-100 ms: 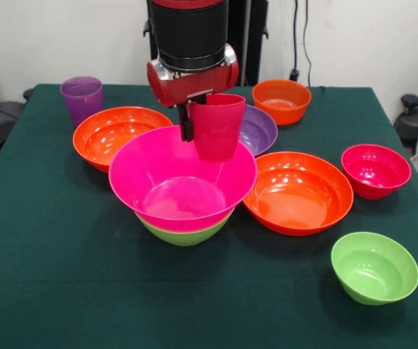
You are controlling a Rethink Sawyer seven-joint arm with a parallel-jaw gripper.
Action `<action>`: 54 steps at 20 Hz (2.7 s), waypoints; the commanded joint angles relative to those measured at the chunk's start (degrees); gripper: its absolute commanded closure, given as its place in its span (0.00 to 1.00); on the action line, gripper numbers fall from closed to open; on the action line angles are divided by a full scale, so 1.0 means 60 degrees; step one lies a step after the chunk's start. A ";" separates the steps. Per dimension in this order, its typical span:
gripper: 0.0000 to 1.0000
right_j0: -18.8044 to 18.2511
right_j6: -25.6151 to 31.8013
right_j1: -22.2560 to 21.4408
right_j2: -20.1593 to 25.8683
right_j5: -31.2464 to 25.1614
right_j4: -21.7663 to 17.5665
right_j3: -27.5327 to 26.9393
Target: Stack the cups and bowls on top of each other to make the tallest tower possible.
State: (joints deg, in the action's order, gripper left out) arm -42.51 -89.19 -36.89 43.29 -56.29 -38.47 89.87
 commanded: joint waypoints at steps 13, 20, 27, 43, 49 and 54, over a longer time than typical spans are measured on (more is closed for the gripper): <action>0.00 -0.0043 0.3017 0.0067 0.0179 -0.0261 -0.0851 -0.0133; 0.00 -0.0035 0.2948 0.0014 0.0164 -0.0281 -0.0858 -0.0091; 0.00 -0.0114 0.2964 -0.0002 0.0253 -0.0209 -0.0786 -0.0029; 0.00 -0.0417 0.1319 -0.1515 -0.0250 0.0813 -0.1205 0.3050; 0.00 -0.0622 0.1131 -0.1465 -0.0342 0.1073 -0.1413 0.3494; 0.00 -0.0724 0.1120 -0.1412 -0.0296 0.1233 -0.1544 0.3576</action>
State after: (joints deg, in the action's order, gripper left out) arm -46.65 -89.19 -46.76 43.43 -52.96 -42.26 106.43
